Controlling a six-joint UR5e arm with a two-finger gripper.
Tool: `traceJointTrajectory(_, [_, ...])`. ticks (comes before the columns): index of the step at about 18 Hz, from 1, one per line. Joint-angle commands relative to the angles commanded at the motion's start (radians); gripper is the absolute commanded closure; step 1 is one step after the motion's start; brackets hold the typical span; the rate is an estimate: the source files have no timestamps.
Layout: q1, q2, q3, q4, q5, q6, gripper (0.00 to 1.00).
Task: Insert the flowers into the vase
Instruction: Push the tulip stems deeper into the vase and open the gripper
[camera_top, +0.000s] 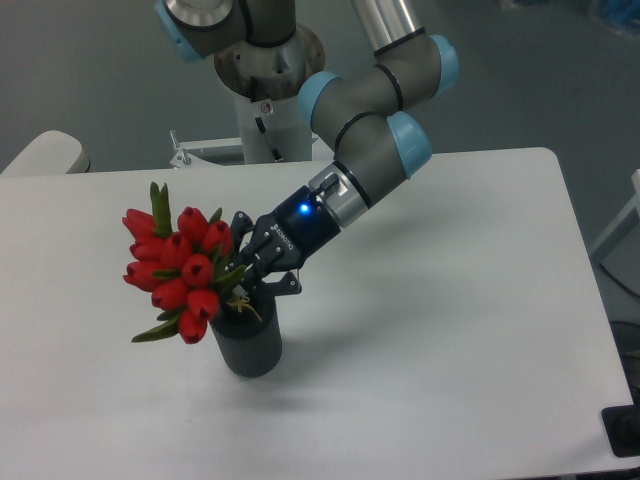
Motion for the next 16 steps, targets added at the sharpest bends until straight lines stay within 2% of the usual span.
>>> traceJointTrajectory(6, [0.0,-0.009,-0.009,0.0,0.0,0.003,0.72])
traceJointTrajectory(12, [0.003,-0.011,-0.011,0.0,0.0,0.002,0.5])
traceJointTrajectory(16, [0.009,-0.011,-0.011,-0.002,0.0,0.0,0.45])
